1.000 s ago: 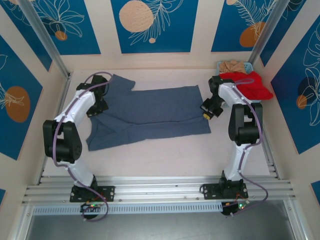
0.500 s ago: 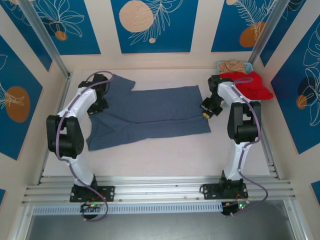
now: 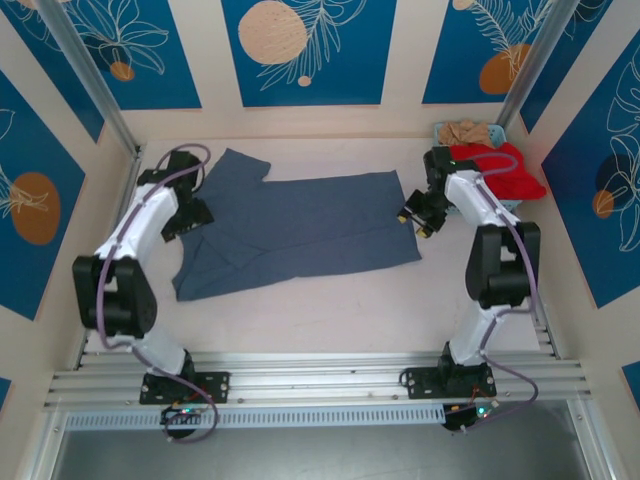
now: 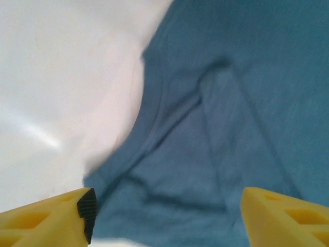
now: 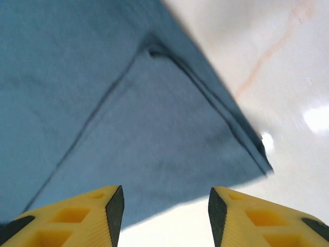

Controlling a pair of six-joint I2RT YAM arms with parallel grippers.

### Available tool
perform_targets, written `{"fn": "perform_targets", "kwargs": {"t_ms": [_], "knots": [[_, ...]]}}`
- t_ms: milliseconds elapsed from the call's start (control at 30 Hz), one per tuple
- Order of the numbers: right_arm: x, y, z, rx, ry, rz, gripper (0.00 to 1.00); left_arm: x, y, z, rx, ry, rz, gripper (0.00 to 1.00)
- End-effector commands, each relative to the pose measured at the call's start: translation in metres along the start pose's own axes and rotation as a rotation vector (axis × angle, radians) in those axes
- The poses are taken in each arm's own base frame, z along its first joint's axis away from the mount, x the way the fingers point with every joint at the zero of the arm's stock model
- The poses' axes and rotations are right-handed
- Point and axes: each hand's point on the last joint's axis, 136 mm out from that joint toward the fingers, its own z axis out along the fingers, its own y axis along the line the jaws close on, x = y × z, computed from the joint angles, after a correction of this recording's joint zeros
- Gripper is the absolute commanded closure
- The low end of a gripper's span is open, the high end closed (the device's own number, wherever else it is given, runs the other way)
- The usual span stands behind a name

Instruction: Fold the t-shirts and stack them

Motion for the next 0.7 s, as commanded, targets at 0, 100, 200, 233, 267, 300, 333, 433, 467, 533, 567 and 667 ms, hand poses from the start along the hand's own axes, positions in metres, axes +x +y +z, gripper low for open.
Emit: {"fn": "perform_targets", "kwargs": {"t_ms": [0, 100, 200, 233, 267, 300, 333, 433, 467, 533, 567, 667], "knots": [[0.03, -0.016, 0.002, -0.015, 0.055, 0.033, 0.53, 0.063, 0.018, 0.009, 0.027, 0.179, -0.122, 0.38], [0.044, -0.035, 0.017, 0.011, 0.085, 0.044, 0.64, 0.089, 0.023, 0.027, 0.072, 0.253, -0.21, 0.54], [0.049, -0.04, 0.032, 0.02, 0.121, 0.039, 0.75, 0.093, 0.018, 0.045, 0.103, 0.313, -0.27, 0.62], [0.049, -0.039, 0.035, 0.024, 0.129, 0.035, 0.75, 0.094, 0.017, 0.051, 0.102, 0.329, -0.281, 0.65], [0.05, -0.038, 0.04, 0.032, 0.139, 0.03, 0.75, 0.093, 0.016, 0.058, 0.094, 0.338, -0.29, 0.67], [0.05, -0.036, 0.044, 0.043, 0.151, 0.025, 0.76, 0.091, 0.015, 0.064, 0.085, 0.342, -0.293, 0.69], [0.051, -0.036, 0.048, 0.059, 0.165, 0.025, 0.77, 0.09, 0.017, 0.069, 0.069, 0.342, -0.294, 0.69], [0.05, -0.042, 0.059, 0.117, 0.186, 0.038, 0.79, 0.082, 0.035, 0.085, -0.025, 0.326, -0.292, 0.73], [0.049, -0.044, 0.061, 0.135, 0.186, 0.041, 0.8, 0.076, 0.042, 0.088, -0.055, 0.309, -0.282, 0.74], [0.046, -0.048, 0.063, 0.166, 0.183, 0.04, 0.8, 0.067, 0.052, 0.092, -0.1, 0.279, -0.252, 0.77], [0.044, -0.05, 0.064, 0.185, 0.185, 0.043, 0.8, 0.063, 0.055, 0.094, -0.114, 0.273, -0.234, 0.78], [0.044, -0.059, 0.067, 0.259, 0.21, 0.048, 0.83, 0.064, 0.061, 0.105, -0.149, 0.306, -0.198, 0.78]]}}
